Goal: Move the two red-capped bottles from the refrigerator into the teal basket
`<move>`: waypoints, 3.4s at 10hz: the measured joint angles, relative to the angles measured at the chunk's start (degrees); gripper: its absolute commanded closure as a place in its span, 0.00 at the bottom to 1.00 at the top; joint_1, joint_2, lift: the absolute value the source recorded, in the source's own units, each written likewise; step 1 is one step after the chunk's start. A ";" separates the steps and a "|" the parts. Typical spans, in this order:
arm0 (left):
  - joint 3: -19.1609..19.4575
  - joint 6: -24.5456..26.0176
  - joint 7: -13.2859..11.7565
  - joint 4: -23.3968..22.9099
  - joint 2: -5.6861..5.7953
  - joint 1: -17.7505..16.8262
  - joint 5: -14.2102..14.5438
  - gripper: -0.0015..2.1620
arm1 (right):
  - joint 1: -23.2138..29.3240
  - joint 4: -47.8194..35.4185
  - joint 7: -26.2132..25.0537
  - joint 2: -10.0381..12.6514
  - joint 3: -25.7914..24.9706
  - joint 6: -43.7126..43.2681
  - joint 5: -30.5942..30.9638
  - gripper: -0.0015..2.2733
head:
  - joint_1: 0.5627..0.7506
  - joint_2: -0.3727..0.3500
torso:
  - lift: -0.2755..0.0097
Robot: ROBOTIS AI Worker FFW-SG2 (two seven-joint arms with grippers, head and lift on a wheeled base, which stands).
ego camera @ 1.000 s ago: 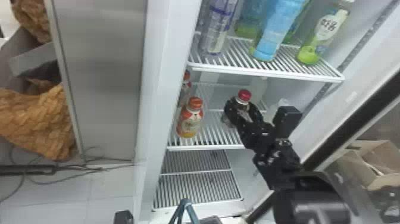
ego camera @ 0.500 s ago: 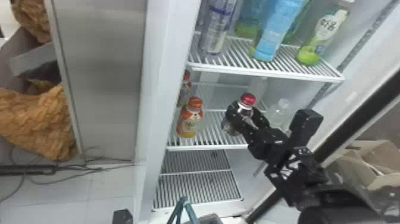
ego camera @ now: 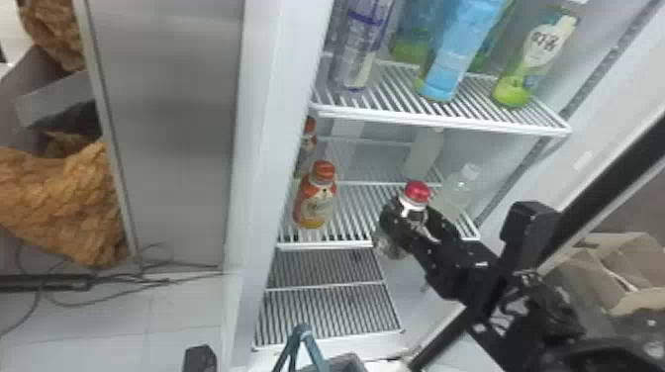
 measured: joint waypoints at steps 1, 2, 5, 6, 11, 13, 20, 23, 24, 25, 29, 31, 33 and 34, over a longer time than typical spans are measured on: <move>0.39 -0.07 0.09 0.00 0.00 0.01 -0.47 0.50 | 0.88 -0.51 0.59 0.31 -0.10 1.59 -0.61 0.29 | 0.70 0.03 | 0.17; 0.87 -0.21 0.25 0.02 0.00 0.01 -0.95 0.50 | 1.72 -1.28 1.15 0.66 -0.12 2.85 -1.14 0.29 | 0.70 0.03 | 0.17; 2.03 -0.50 0.27 0.06 -0.06 0.02 -2.13 0.50 | 4.81 -6.21 2.02 1.26 -0.13 8.09 -2.11 0.29 | 0.70 0.03 | 0.17; 2.65 -0.66 0.27 0.08 -0.08 0.10 -2.80 0.50 | 5.91 -8.28 2.04 1.32 -0.17 10.60 -2.40 0.29 | 0.70 0.03 | 0.17; 3.02 -0.53 0.27 0.11 0.00 0.13 -3.28 0.50 | 9.56 -18.35 2.02 1.75 -2.95 31.04 -2.25 0.29 | 0.70 0.03 | 0.17; 3.03 -0.37 0.27 0.11 0.07 0.07 -3.39 0.50 | 9.15 -19.11 2.02 1.79 -3.40 37.38 -2.88 0.29 | 0.70 0.03 | 0.17; 3.55 0.11 0.22 0.11 0.19 0.04 -3.39 0.50 | 8.03 -18.84 1.06 0.95 0.29 46.49 -7.05 0.30 | 0.70 0.03 | 0.17; 3.28 -0.04 0.18 0.12 0.20 0.01 -3.51 0.50 | 7.96 -18.70 0.76 0.90 0.72 48.75 -7.55 0.16 | 0.70 0.03 | 0.17; 3.24 -0.06 0.17 0.12 0.20 0.00 -3.51 0.50 | 7.87 -18.60 0.78 0.90 0.66 48.95 -7.37 0.14 | 0.70 0.03 | 0.17; 3.17 -0.08 0.17 0.12 0.19 -0.03 -3.51 0.50 | 7.79 -18.56 0.81 0.91 0.38 48.98 -7.19 0.14 | 0.70 0.03 | 0.17; 2.96 -0.06 0.17 0.10 0.16 -0.01 -3.51 0.50 | 7.77 -17.98 0.79 0.99 -0.29 47.79 -6.42 0.14 | 0.70 0.03 | 0.17; 2.91 -0.18 0.18 0.10 0.18 -0.01 -3.51 0.50 | 7.70 -17.86 0.79 1.12 -0.84 47.29 -6.17 0.14 | 0.70 0.03 | 0.17; 2.90 -0.20 0.18 0.10 0.18 -0.01 -3.51 0.50 | 7.72 -17.85 0.86 1.27 -1.08 45.35 -5.14 0.14 | 0.70 0.03 | 0.17; 2.90 -0.20 0.18 0.10 0.18 0.00 -3.50 0.50 | 7.98 -17.85 0.88 1.37 -1.14 42.26 -3.88 0.14 | 0.70 0.03 | 0.17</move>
